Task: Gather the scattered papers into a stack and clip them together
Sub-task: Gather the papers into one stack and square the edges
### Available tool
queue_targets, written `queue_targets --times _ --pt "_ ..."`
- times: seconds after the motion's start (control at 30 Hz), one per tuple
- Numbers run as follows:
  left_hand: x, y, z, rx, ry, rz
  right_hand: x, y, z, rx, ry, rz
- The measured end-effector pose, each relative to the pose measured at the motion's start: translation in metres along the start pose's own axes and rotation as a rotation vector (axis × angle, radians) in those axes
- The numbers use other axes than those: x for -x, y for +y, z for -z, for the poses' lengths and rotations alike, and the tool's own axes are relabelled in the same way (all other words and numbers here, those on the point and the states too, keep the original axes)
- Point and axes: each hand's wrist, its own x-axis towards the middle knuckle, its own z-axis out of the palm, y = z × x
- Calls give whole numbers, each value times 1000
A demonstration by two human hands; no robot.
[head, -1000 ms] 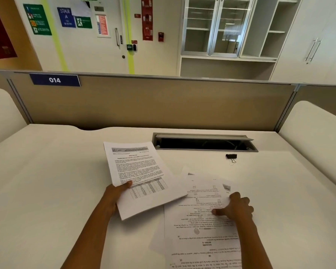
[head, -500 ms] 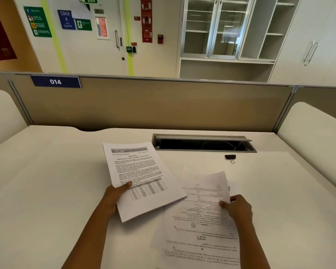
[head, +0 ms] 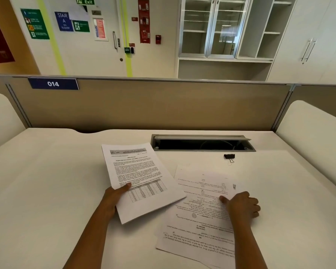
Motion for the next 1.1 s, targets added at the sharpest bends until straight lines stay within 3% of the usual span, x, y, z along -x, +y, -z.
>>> queue_targets --times 0.37,0.8,0.97,1.03,1.1 --pt "2 1 0 -17 -20 -13 -6 -6 14 -215 -223 51" --pt "1 -1 -1 -36 -8 -4 0 30 34 -784 -599 -1" --pt "2 -1 -2 -54 1 -4 24 30 24 -727 -788 84" --pt "3 0 -2 -63 2 -5 28 26 18 -703 -777 88" --pt "5 1 -2 -58 4 -4 25 22 17 -667 -659 105"
